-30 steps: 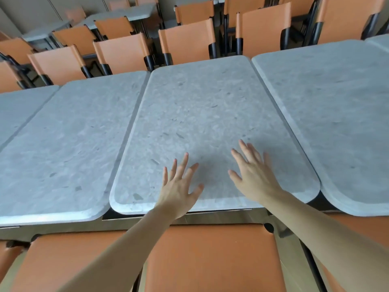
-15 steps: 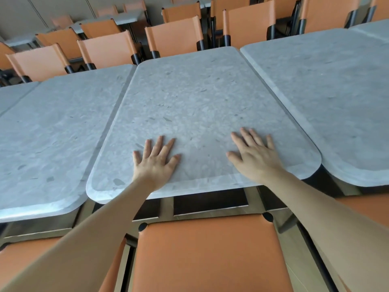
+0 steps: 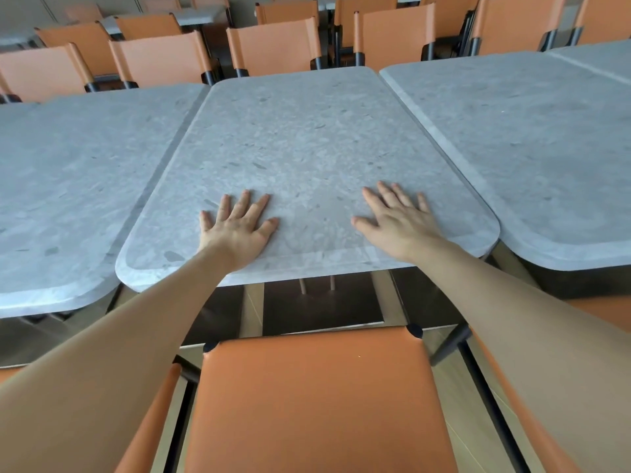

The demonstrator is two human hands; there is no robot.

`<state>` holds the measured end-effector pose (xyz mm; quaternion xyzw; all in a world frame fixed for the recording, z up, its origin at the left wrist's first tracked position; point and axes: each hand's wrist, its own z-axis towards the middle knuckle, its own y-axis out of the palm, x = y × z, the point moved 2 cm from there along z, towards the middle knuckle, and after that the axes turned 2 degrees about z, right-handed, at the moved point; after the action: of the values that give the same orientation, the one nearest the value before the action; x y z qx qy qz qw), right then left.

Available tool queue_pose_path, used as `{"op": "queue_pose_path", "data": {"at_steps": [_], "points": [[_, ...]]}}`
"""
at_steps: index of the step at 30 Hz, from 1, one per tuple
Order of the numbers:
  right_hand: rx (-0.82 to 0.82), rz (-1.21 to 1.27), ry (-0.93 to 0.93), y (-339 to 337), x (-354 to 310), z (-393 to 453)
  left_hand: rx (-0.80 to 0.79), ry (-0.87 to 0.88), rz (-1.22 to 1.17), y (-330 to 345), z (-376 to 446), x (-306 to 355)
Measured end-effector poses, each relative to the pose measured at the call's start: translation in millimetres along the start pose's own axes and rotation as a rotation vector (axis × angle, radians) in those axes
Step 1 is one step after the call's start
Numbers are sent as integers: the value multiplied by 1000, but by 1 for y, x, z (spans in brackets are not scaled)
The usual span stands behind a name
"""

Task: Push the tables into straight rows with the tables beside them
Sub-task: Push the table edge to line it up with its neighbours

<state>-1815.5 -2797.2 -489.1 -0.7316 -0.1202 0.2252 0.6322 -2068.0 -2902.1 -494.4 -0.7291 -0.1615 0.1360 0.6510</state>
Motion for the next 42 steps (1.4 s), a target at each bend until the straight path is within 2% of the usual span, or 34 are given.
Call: {"op": "queue_pose_path", "data": {"at_steps": [24,32,37,42], "points": [[29,11,25,3,-5,-13,7,14,-12,4,-17,-1],[95,21,-40,8,-7,-45,8,52,-47,1,-45,1],[53,-74,-109,10,-4,-53,10,115,8,2,-56,-3],[149,-180,-109,20,-4,-48,99,171,118,10,-52,-7]]}}
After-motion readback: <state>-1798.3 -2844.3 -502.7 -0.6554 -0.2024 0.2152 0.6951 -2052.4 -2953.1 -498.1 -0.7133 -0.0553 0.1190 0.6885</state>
